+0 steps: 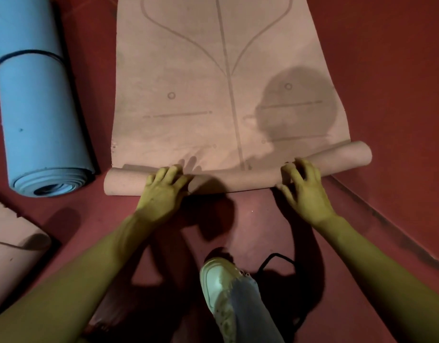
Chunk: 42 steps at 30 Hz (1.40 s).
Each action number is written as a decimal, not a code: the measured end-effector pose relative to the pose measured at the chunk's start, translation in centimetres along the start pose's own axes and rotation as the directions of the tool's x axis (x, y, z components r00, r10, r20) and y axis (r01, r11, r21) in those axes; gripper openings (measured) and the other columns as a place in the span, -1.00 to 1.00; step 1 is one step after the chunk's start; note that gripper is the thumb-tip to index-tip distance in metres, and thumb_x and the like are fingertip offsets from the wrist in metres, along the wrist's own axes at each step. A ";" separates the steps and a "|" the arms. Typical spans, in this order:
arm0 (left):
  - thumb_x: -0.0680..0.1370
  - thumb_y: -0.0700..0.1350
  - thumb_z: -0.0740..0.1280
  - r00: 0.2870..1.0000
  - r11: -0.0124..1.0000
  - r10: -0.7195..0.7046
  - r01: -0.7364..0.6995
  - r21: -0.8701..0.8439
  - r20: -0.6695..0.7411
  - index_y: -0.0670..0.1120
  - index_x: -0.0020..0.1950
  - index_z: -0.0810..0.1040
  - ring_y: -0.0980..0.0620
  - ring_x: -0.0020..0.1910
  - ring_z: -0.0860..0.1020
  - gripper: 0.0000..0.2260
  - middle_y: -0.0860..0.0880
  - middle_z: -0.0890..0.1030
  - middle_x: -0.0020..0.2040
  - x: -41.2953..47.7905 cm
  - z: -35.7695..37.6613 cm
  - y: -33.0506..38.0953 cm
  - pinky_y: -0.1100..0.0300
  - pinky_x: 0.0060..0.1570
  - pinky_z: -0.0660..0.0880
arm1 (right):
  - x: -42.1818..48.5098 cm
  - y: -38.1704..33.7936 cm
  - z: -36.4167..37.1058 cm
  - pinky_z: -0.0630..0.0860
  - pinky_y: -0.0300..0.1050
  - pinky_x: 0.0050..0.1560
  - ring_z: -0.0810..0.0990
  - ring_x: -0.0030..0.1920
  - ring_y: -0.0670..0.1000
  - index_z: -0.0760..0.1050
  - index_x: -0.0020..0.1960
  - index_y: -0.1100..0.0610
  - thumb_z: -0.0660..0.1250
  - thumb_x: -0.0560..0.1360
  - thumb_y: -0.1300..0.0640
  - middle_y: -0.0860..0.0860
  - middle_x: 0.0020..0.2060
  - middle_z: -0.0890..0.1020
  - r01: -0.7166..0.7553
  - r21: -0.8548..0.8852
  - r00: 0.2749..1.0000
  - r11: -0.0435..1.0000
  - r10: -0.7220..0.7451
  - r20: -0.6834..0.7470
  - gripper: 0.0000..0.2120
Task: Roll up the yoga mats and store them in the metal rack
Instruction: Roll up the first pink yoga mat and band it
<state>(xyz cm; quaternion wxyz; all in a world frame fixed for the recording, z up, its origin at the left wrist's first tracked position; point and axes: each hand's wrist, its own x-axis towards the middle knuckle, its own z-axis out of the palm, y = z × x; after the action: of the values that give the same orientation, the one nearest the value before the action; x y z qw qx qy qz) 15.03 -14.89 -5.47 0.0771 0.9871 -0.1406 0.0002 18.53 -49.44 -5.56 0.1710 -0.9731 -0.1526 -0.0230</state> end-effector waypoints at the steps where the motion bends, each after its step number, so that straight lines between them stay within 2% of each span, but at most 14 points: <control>1: 0.43 0.03 0.16 1.000 1.000 -0.004 0.005 -0.004 0.013 -0.07 0.16 0.58 -0.08 0.00 0.34 -0.61 -0.12 0.53 0.07 0.0 -0.1 0.0 -0.04 -0.20 0.49 | -0.1 0.2 -0.2 0.43 0.13 0.16 0.39 0.15 0.28 0.46 0.15 0.26 0.48 0.39 0.17 0.30 0.16 0.41 -0.001 0.019 0.999 1.000 0.001 0.032 -0.60; 3: 0.44 0.05 0.15 1.000 1.000 0.005 -0.004 -0.015 0.028 -0.08 0.15 0.58 -0.09 -0.03 0.36 -0.60 -0.08 0.53 0.05 0.1 -0.1 0.0 -0.03 -0.23 0.50 | 0.2 0.4 -0.6 0.51 0.12 0.06 0.44 0.08 0.28 0.48 0.14 0.24 0.54 0.30 0.25 0.28 0.09 0.44 0.007 0.031 0.999 0.999 -0.009 0.046 -0.55; 7: 0.49 0.05 0.14 0.998 0.999 0.022 -0.020 -0.045 0.053 -0.09 0.21 0.53 -0.20 -0.12 0.52 -0.61 -0.10 0.55 0.00 0.6 -0.7 -0.5 -0.03 -0.24 0.54 | 2.3 0.6 -1.3 0.54 0.07 -0.09 0.48 0.07 0.26 0.53 0.16 0.21 0.49 0.36 0.25 0.21 0.06 0.50 -0.002 0.040 0.994 0.999 -0.002 0.111 -0.61; 10: 0.52 0.04 0.13 0.999 1.000 -0.014 0.014 -0.014 0.044 0.00 0.21 0.42 -0.20 -0.08 0.53 -0.70 -0.09 0.54 -0.01 0.6 -0.5 -0.4 -0.07 -0.08 0.49 | 3.7 0.9 -1.6 0.48 0.07 0.05 0.49 0.10 0.26 0.53 0.20 0.19 0.45 0.40 0.20 0.20 0.08 0.52 0.004 0.007 0.985 1.000 -0.005 0.173 -0.62; 14: 0.51 0.01 0.15 0.998 0.997 -0.069 0.069 0.019 -0.004 -0.02 0.23 0.45 -0.16 0.10 0.42 -0.68 -0.14 0.55 0.12 -0.4 0.6 0.4 -0.15 0.20 0.31 | 5.4 0.7 -1.8 0.42 0.06 0.15 0.47 0.10 0.26 0.52 0.23 0.19 0.41 0.42 0.19 0.21 0.08 0.51 -0.028 -0.011 0.965 1.000 0.029 0.262 -0.62; 19: 0.47 0.03 0.19 0.994 0.996 -0.075 0.078 0.035 -0.083 -0.16 0.16 0.58 -0.15 0.04 0.36 -0.60 -0.17 0.57 0.08 -0.5 0.8 0.8 -0.02 0.09 0.24 | 6.1 0.6 -2.2 0.35 -0.02 0.23 0.41 0.18 0.23 0.50 0.27 0.19 0.40 0.45 0.19 0.19 0.14 0.47 -0.074 0.035 0.933 0.997 0.056 0.356 -0.61; 23: 0.47 0.01 0.17 0.993 0.994 -0.102 0.104 0.038 -0.052 -0.16 0.07 0.62 -0.12 -0.04 0.41 -0.64 -0.13 0.61 -0.02 0.6 0.4 0.6 0.03 0.02 0.26 | 5.6 0.2 -2.1 0.33 0.07 0.24 0.33 0.19 0.26 0.52 0.26 0.15 0.40 0.45 0.18 0.24 0.17 0.39 -0.093 -0.008 0.958 0.996 0.091 0.271 -0.62; 26: 0.47 0.04 0.15 0.996 0.995 -0.091 0.091 0.038 0.017 -0.13 0.08 0.61 -0.16 -0.10 0.55 -0.62 -0.10 0.62 -0.04 1.3 -0.3 0.2 0.07 -0.02 0.26 | 4.7 -0.4 -1.5 0.45 0.17 0.09 0.38 0.09 0.27 0.47 0.30 0.13 0.38 0.42 0.27 0.23 0.08 0.43 -0.051 -0.079 0.984 0.996 0.063 0.166 -0.56; 30: 0.47 0.08 0.15 0.987 0.992 -0.120 0.124 -0.031 0.106 -0.13 0.06 0.58 -0.18 -0.10 0.56 -0.62 -0.12 0.61 -0.08 2.2 -1.3 0.1 0.01 -0.06 0.46 | 3.5 -0.8 -1.4 0.51 0.14 -0.06 0.35 0.10 0.23 0.46 0.18 0.11 0.15 0.47 0.17 0.23 0.12 0.45 0.001 -0.085 0.995 0.996 0.008 0.097 -0.70; 33: 0.49 0.09 0.18 0.981 0.987 -0.127 0.139 -0.077 0.146 -0.14 0.05 0.53 -0.22 -0.08 0.53 -0.65 -0.16 0.59 -0.06 2.6 -1.8 -0.5 -0.04 -0.09 0.47 | 3.1 0.2 -1.2 0.49 0.22 0.03 0.36 0.12 0.29 0.47 0.17 0.18 0.40 0.44 0.09 0.31 0.15 0.44 0.080 -0.076 0.992 0.994 -0.072 0.105 -0.66; 35: 0.50 0.15 0.16 0.979 0.987 -0.116 0.132 -0.093 0.165 -0.15 0.05 0.53 -0.22 -0.04 0.52 -0.60 -0.17 0.58 -0.04 3.1 -2.0 -0.9 -0.04 -0.08 0.46 | 3.6 0.4 -1.2 0.53 0.24 -0.06 0.42 0.08 0.35 0.50 0.15 0.21 0.54 0.32 0.16 0.34 0.12 0.44 0.063 -0.029 0.986 0.998 -0.057 0.155 -0.55; 38: 0.53 0.11 0.28 0.962 0.966 -0.170 0.205 -0.155 0.212 -0.15 0.12 0.54 -0.19 0.09 0.47 -0.65 -0.17 0.54 0.08 4.0 -2.3 -1.4 -0.03 0.06 0.39 | 5.3 0.3 -1.7 0.56 0.20 -0.08 0.44 0.03 0.33 0.54 0.12 0.23 0.52 0.33 0.24 0.30 0.03 0.45 0.065 0.011 0.981 0.998 -0.066 0.184 -0.61; 40: 0.52 0.12 0.22 0.974 0.965 -0.176 0.199 -0.170 0.142 -0.15 0.08 0.57 -0.14 0.07 0.43 -0.63 -0.16 0.52 0.09 3.9 -1.9 -1.2 -0.01 0.09 0.31 | 6.4 0.6 -2.2 0.53 0.18 0.00 0.45 0.01 0.33 0.55 0.15 0.24 0.51 0.34 0.23 0.29 0.01 0.47 0.102 0.022 0.970 0.995 -0.104 0.220 -0.61; 42: 0.50 0.06 0.15 0.987 0.987 -0.150 0.153 -0.046 0.055 -0.15 0.05 0.59 -0.13 -0.01 0.43 -0.63 -0.17 0.53 0.03 3.3 -1.4 -0.4 0.00 0.04 0.23 | 7.2 1.1 -2.4 0.49 0.16 0.08 0.44 0.02 0.33 0.56 0.18 0.23 0.51 0.34 0.21 0.28 0.01 0.48 0.130 0.024 0.958 0.991 -0.132 0.255 -0.58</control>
<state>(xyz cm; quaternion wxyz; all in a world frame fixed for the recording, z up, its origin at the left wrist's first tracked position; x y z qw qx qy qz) 18.36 -15.21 -4.07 0.0981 0.9923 -0.0671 -0.0343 25.70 -49.16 -2.96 0.1514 -0.9551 -0.2375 0.0921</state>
